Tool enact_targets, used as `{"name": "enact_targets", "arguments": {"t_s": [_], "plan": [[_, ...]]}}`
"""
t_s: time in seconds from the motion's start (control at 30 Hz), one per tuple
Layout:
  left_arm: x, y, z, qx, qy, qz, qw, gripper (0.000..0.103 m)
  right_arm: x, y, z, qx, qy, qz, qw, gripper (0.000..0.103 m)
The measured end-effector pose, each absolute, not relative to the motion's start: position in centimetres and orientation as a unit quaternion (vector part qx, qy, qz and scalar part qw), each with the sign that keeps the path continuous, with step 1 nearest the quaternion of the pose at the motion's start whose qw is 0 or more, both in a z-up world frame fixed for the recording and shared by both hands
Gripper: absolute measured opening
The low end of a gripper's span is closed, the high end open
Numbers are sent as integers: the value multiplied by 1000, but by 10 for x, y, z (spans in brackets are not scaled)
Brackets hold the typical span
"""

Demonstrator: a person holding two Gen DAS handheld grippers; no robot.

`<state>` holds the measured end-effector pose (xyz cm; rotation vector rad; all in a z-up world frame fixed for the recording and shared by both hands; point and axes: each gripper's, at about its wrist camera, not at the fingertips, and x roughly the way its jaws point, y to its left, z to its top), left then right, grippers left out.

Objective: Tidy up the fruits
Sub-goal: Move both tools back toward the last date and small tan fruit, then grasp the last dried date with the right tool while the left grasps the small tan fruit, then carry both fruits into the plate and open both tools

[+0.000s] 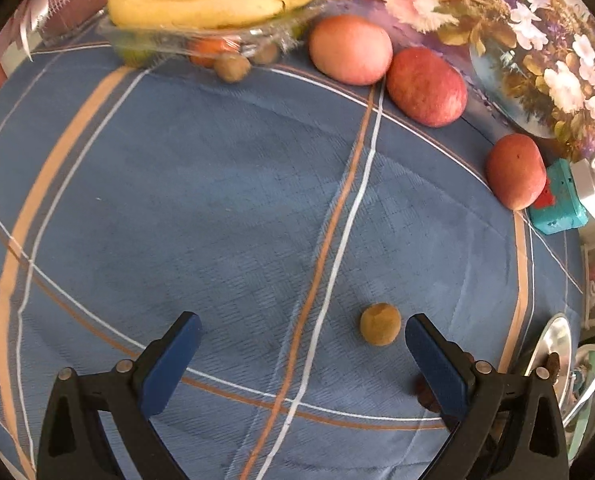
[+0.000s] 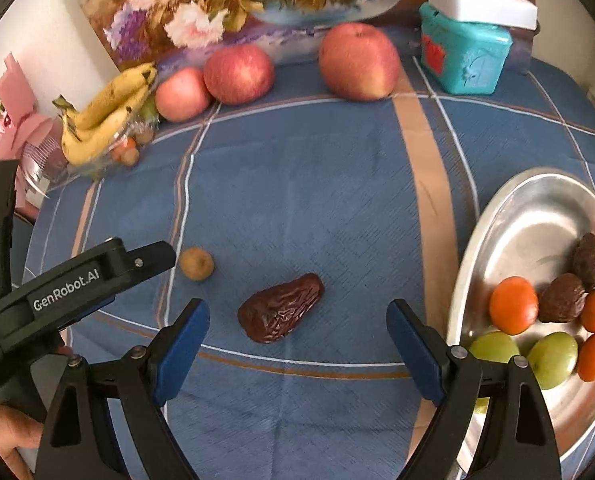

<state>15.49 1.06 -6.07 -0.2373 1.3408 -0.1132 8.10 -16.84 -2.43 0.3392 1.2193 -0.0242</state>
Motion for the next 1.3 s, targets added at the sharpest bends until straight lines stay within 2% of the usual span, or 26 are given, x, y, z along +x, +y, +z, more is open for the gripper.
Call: {"name": "enact_targets", "arguments": {"t_s": [0.13, 0.4, 0.5, 0.57, 0.67, 0.73, 0.87, 0.93, 1.3], "plan": [[157, 1, -65, -115, 620, -69, 773, 101, 82, -167, -33, 155, 576, -10, 802, 90], [159, -26, -63, -97, 614, -100, 777, 84, 85, -156, -45, 137, 579, -6, 804, 88], [160, -31, -63, -95, 613, -104, 778, 74, 86, -152, -46, 124, 576, -7, 808, 86], [161, -31, -62, -101, 612, -107, 777, 63, 87, -149, -46, 119, 574, -2, 810, 84], [167, -33, -61, -107, 612, -110, 776, 46, 88, -147, -46, 110, 569, -3, 815, 70], [171, -34, -58, -111, 612, -115, 775, 39, 88, -147, -46, 107, 568, -3, 816, 70], [173, -37, -52, -109, 608, -125, 776, 25, 89, -147, -45, 112, 565, 1, 817, 60], [170, -38, -48, -105, 605, -128, 779, 24, 87, -148, -42, 113, 565, 2, 817, 56], [164, -23, -37, -103, 594, -131, 787, 23, 80, -152, -32, 119, 560, 1, 820, 56]]}}
